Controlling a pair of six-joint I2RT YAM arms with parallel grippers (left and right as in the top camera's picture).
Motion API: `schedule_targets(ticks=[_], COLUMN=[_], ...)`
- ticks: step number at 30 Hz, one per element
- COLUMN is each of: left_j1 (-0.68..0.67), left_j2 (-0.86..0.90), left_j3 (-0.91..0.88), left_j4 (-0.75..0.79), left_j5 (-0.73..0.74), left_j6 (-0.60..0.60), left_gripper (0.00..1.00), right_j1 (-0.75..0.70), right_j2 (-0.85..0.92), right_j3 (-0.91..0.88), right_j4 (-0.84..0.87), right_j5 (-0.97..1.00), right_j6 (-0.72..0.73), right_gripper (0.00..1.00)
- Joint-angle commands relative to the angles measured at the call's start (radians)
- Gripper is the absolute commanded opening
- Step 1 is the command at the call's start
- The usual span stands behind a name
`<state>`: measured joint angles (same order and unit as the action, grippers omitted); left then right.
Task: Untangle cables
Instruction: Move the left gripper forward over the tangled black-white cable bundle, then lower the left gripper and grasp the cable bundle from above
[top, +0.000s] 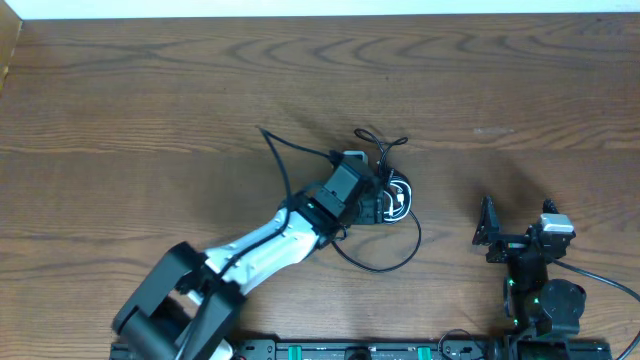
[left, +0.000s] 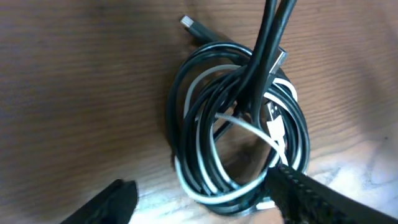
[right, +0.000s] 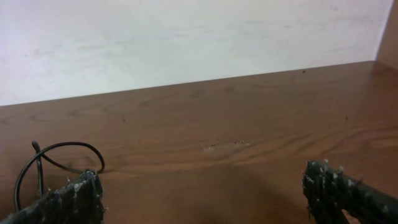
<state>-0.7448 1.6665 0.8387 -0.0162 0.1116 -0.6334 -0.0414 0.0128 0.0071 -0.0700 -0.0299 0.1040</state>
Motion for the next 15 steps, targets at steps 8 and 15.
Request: schedule_targets(ticks=[8,15], left_j1=[-0.078,-0.079], left_j2=[0.13,0.13], left_j3=[0.018,0.018], left_j4=[0.09,0.089], left_j5=[-0.053,-0.053], left_j6=[0.039,0.038], left_gripper=[0.44,0.08], right_j1=[0.006,0.006], right_j2=[0.0,0.0], right_j3=[-0.002,-0.002], right_j4=[-0.004,-0.004], right_j5=[0.001,0.001], right_j6=[0.012,0.012], right_gripper=[0.99,0.99])
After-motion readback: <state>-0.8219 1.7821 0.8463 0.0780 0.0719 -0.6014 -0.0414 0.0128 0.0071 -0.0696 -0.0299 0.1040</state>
